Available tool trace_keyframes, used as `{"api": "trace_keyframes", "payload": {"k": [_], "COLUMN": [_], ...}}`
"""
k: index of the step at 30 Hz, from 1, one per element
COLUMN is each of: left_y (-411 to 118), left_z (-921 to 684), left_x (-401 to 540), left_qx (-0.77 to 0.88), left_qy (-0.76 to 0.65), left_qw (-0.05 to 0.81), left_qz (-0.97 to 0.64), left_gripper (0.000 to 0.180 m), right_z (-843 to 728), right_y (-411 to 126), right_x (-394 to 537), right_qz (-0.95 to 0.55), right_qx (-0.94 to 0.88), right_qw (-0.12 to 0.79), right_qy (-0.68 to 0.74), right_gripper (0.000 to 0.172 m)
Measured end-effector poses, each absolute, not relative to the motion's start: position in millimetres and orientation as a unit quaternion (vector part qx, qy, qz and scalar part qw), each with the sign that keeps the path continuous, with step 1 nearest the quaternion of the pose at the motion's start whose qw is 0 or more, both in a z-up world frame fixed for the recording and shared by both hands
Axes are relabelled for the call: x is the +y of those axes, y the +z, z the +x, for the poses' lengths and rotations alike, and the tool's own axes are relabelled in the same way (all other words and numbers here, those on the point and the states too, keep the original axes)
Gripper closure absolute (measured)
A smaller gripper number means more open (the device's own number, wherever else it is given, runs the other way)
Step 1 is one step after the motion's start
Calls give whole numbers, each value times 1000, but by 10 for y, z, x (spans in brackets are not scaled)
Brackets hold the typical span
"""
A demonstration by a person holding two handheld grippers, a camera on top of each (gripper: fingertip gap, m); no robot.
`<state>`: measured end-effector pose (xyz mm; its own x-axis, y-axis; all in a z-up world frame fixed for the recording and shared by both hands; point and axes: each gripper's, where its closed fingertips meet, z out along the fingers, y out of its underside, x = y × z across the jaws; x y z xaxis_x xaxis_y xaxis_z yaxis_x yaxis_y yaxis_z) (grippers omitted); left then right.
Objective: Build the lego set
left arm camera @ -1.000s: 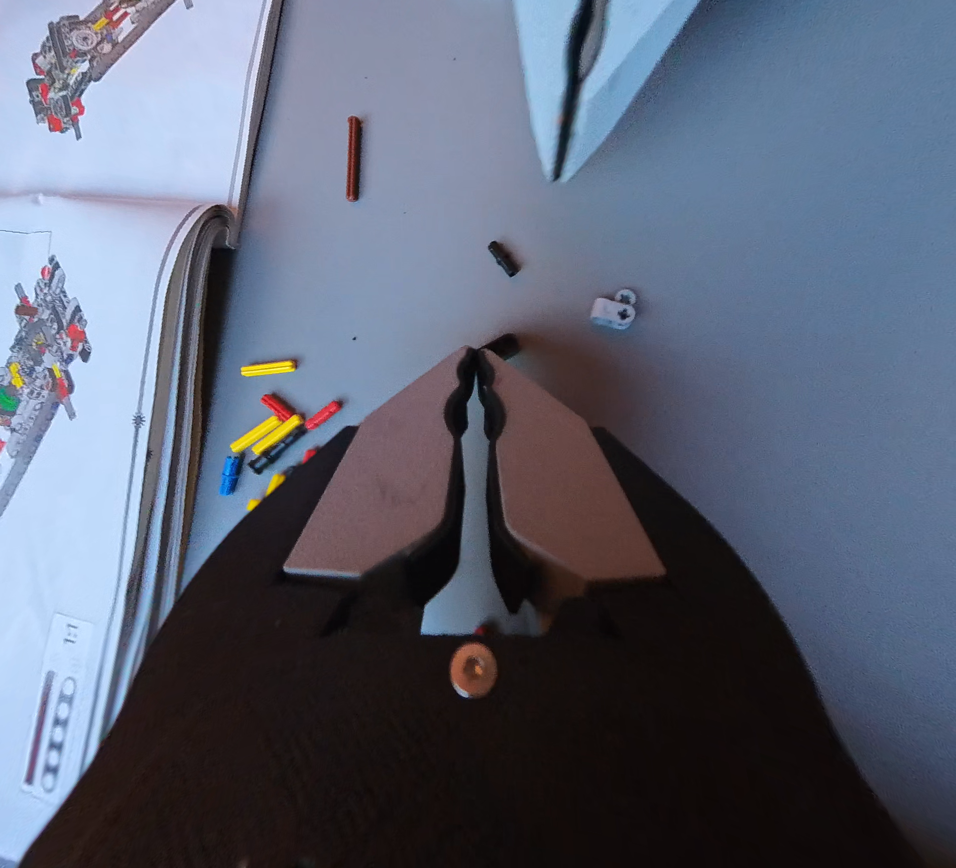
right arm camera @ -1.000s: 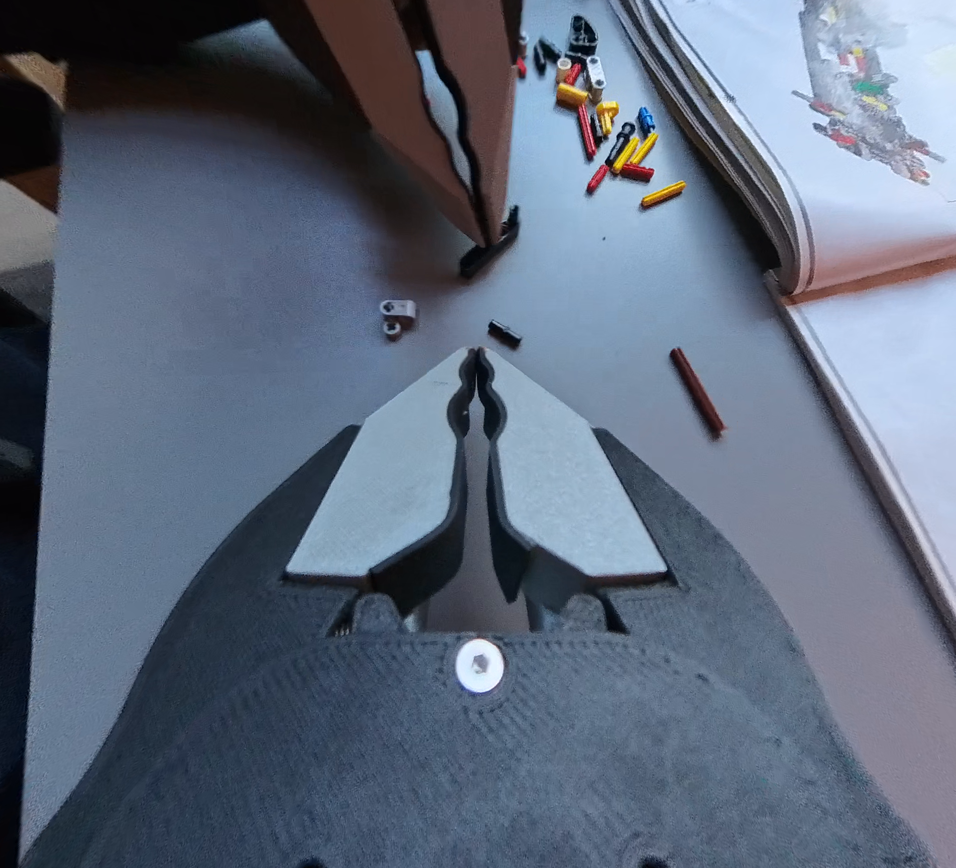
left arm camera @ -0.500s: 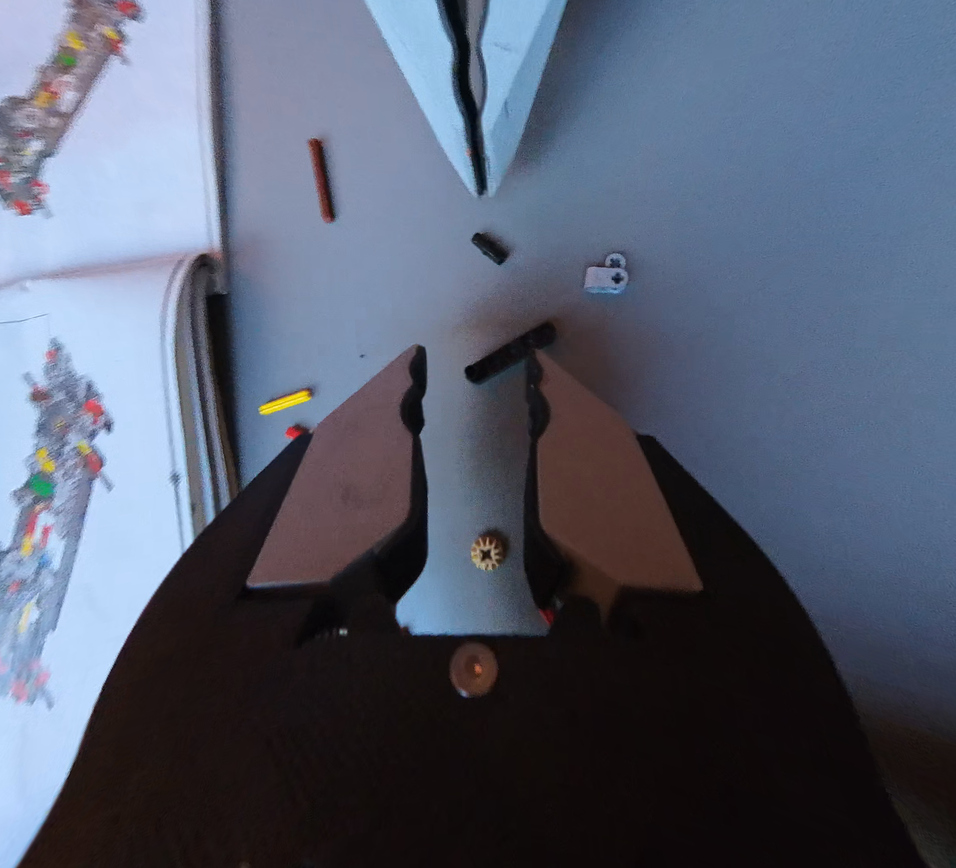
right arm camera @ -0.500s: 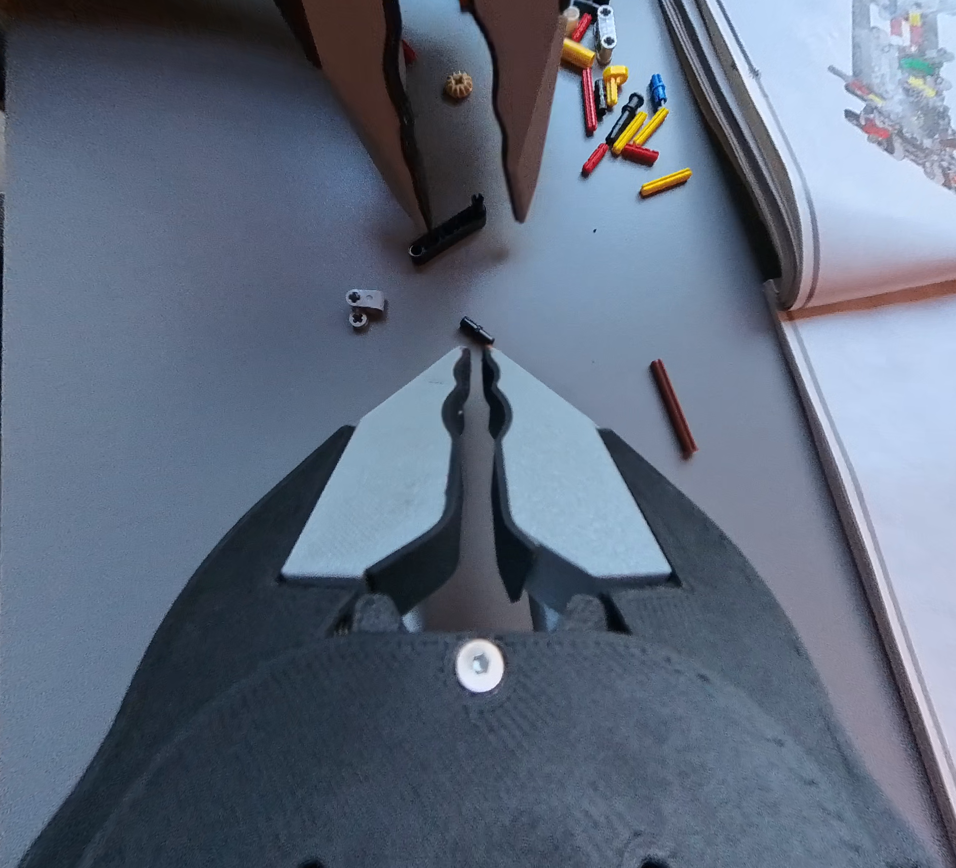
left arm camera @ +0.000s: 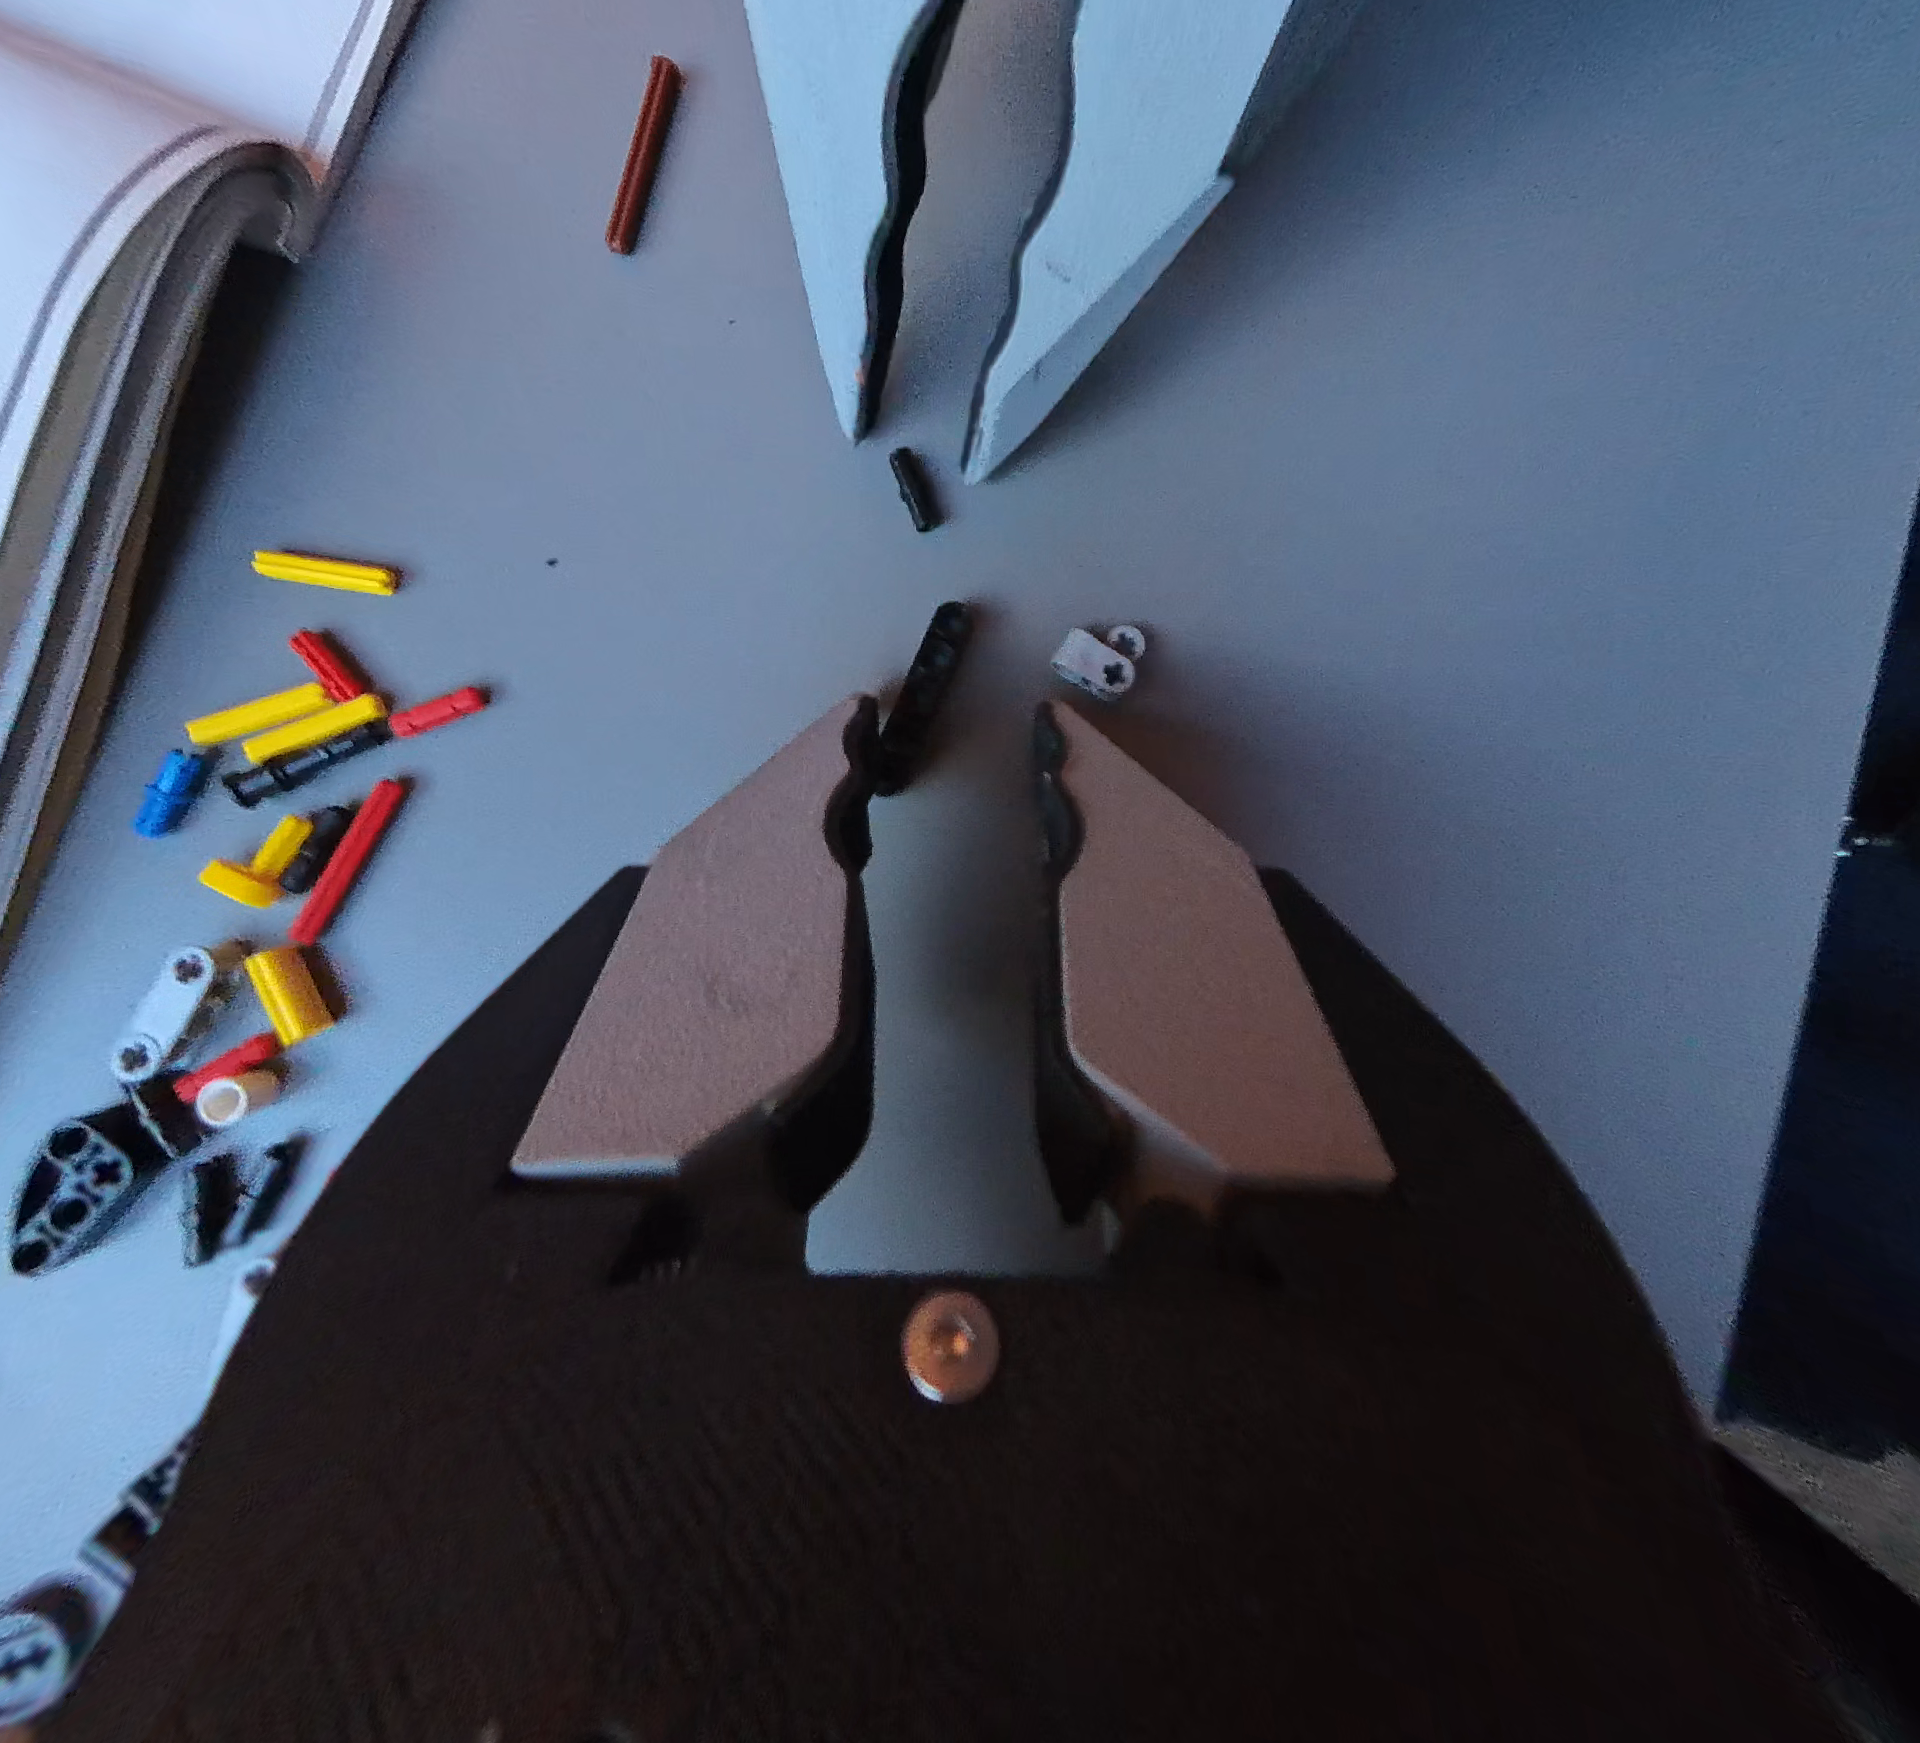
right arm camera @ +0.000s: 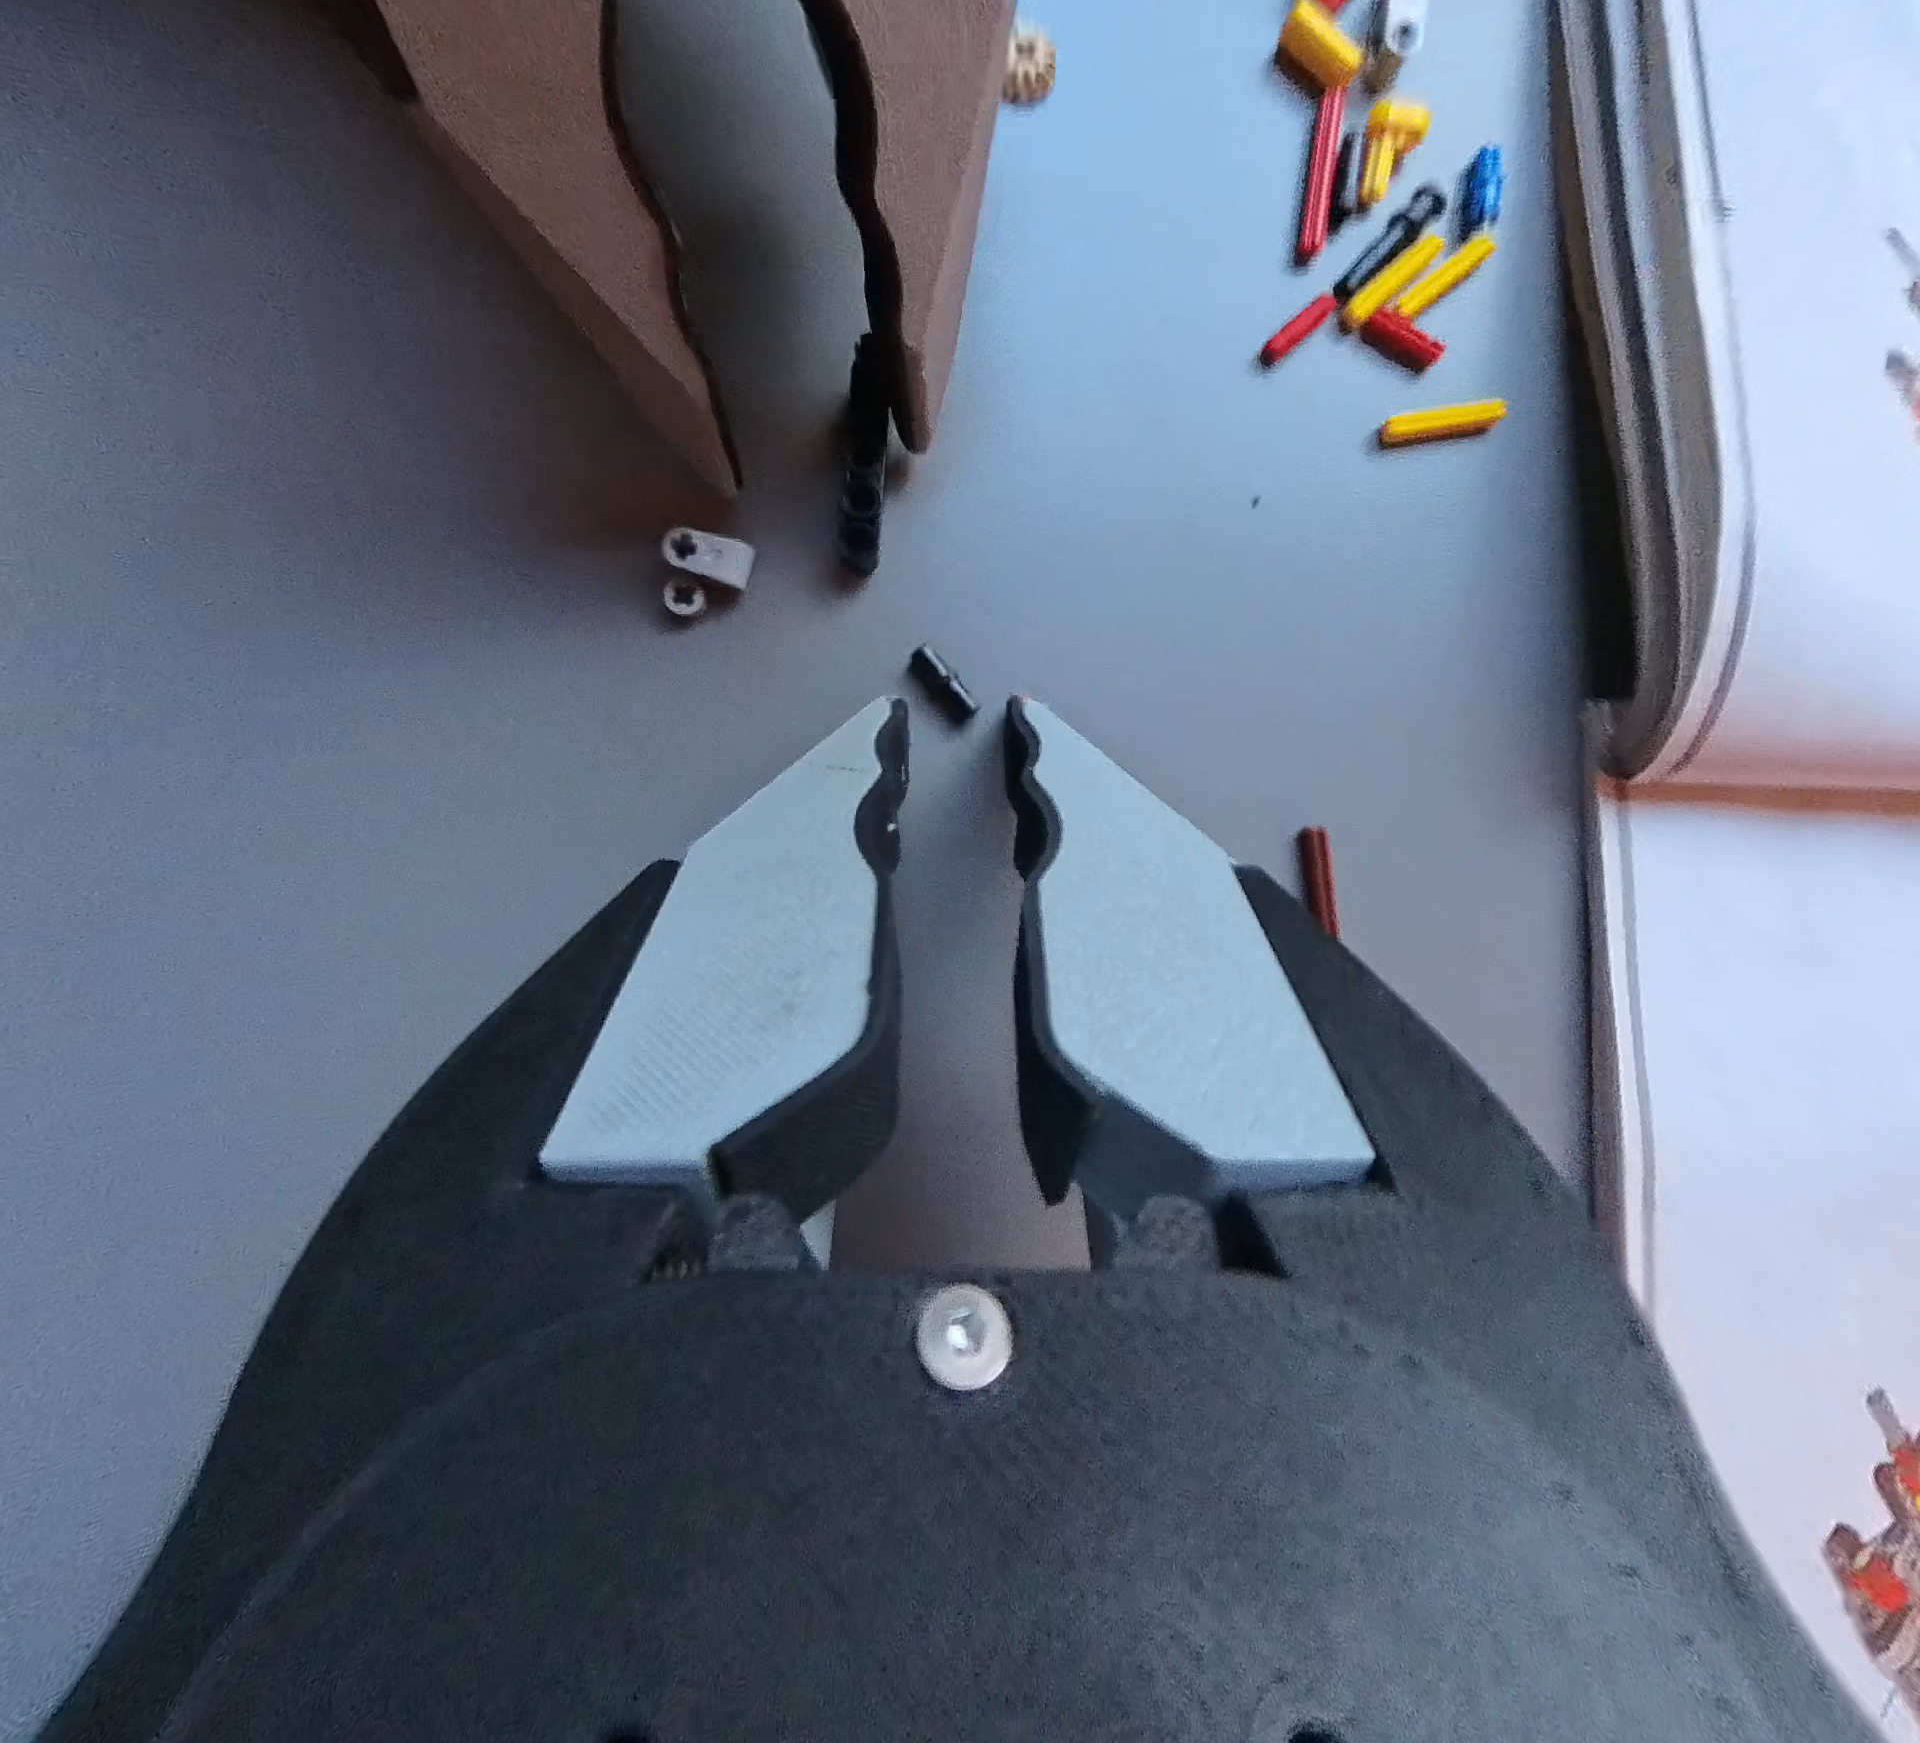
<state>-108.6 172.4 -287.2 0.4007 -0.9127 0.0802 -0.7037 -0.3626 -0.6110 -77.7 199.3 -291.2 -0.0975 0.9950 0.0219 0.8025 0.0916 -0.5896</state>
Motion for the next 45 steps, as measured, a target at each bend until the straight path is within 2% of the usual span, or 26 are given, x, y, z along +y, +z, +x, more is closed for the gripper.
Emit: {"api": "trace_keyframes", "payload": {"k": [4,9,16,21,31,33,37,41,45], "left_y": [-2781,-2593,-2588,-2520,-2517,-2526,-2532,-2485,-2354], "left_z": [-1134,-1106,-811,-677,-608,-622,-603,-576,-542], "left_x": [1741,1850,1836,1846,1740,1761,1802,1856,1796], "left_qx": [492,502,585,612,641,651,649,594,526], "left_qy": [-201,-165,-109,-89,-96,-75,-64,-99,-208], "left_qw": [267,305,342,370,380,383,393,419,430], "left_qz": [-804,-792,-727,-693,-660,-651,-649,-680,-703], "left_gripper": [152,158,161,175,167,176,177,177,178], "right_z": [-816,-791,-715,-653,-620,-615,-592,-580,-583], "right_y": [-2917,-2896,-2578,-2530,-2531,-2522,-2493,-2409,-2204], "right_x": [2005,1957,1815,1774,1700,1701,1760,1818,1767], "right_qz": [-625,-632,-661,-672,-667,-668,-677,-676,-639], "right_qx": [-714,-701,-630,-607,-606,-602,-582,-560,-551], "right_qw": [223,233,214,200,179,178,184,207,237], "right_qy": [223,235,348,374,395,401,411,432,482], "right_gripper": [172,172,172,172,172,172,172,172,170]}}
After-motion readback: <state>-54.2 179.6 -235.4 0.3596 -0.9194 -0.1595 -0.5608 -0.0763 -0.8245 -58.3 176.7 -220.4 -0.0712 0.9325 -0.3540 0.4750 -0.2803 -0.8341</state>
